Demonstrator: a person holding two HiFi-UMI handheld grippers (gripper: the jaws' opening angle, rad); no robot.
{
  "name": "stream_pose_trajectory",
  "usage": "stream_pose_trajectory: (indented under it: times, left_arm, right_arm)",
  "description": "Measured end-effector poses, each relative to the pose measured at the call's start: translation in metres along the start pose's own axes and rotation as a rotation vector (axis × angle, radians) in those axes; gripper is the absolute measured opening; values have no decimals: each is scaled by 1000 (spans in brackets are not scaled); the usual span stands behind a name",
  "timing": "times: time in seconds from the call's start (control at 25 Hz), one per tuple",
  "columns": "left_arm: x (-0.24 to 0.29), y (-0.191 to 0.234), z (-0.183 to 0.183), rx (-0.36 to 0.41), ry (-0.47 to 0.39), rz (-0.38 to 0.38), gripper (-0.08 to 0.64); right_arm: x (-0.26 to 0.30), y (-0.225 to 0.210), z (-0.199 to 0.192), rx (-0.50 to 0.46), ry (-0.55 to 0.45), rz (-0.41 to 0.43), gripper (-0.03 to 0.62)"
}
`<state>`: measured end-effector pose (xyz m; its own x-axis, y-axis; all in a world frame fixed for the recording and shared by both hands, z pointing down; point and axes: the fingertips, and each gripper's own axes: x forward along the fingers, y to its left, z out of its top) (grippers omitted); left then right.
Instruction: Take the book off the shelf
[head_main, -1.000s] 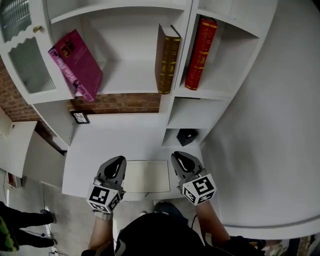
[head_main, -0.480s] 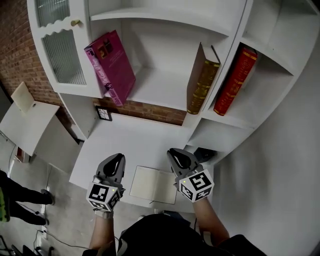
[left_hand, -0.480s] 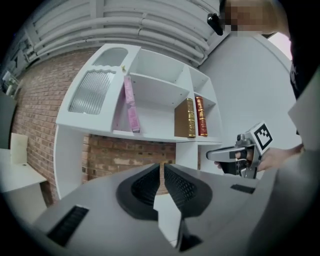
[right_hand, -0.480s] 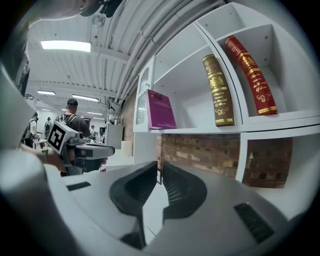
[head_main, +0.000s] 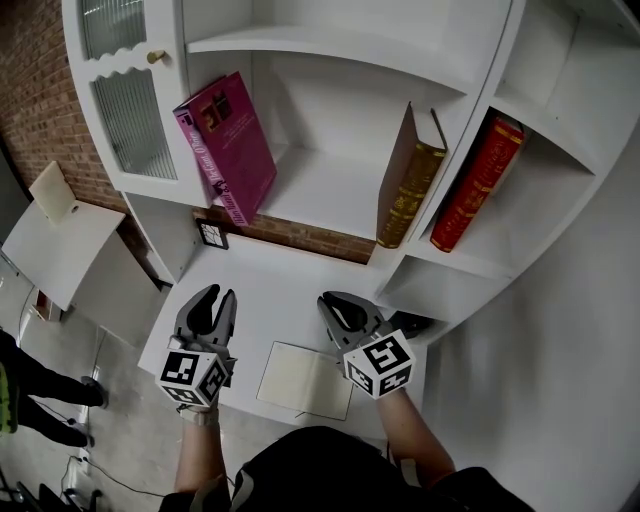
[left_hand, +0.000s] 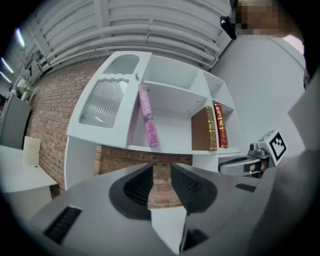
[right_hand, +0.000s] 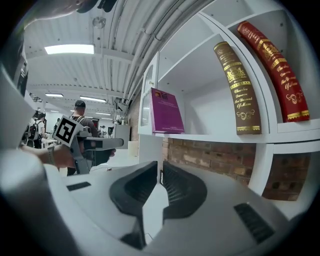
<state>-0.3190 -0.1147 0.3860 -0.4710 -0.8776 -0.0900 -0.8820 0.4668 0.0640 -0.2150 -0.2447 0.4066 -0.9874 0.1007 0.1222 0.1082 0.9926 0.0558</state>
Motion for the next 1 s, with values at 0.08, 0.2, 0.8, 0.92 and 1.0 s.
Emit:
stream_pose_trajectory:
  times: [0.08, 0.2, 0.8, 0.92, 1.0]
  left_arm:
    - [10, 3, 9, -9, -12, 11, 115]
    - [26, 6, 21, -16, -34, 16, 140]
    - [109, 13, 55, -12, -74, 87, 279]
    - [122, 15, 58, -11, -74, 91, 288]
    - [130, 17, 59, -11, -74, 95, 291]
  right_arm:
    - [2, -2, 2, 1, 1, 4, 23]
    - [4, -7, 4, 4, 3, 11, 23]
    - [-7, -48, -2, 41, 26, -35, 23]
    - [-10, -53, -3, 43, 28, -45, 23]
    - [-11, -56, -4, 45, 30, -54, 23]
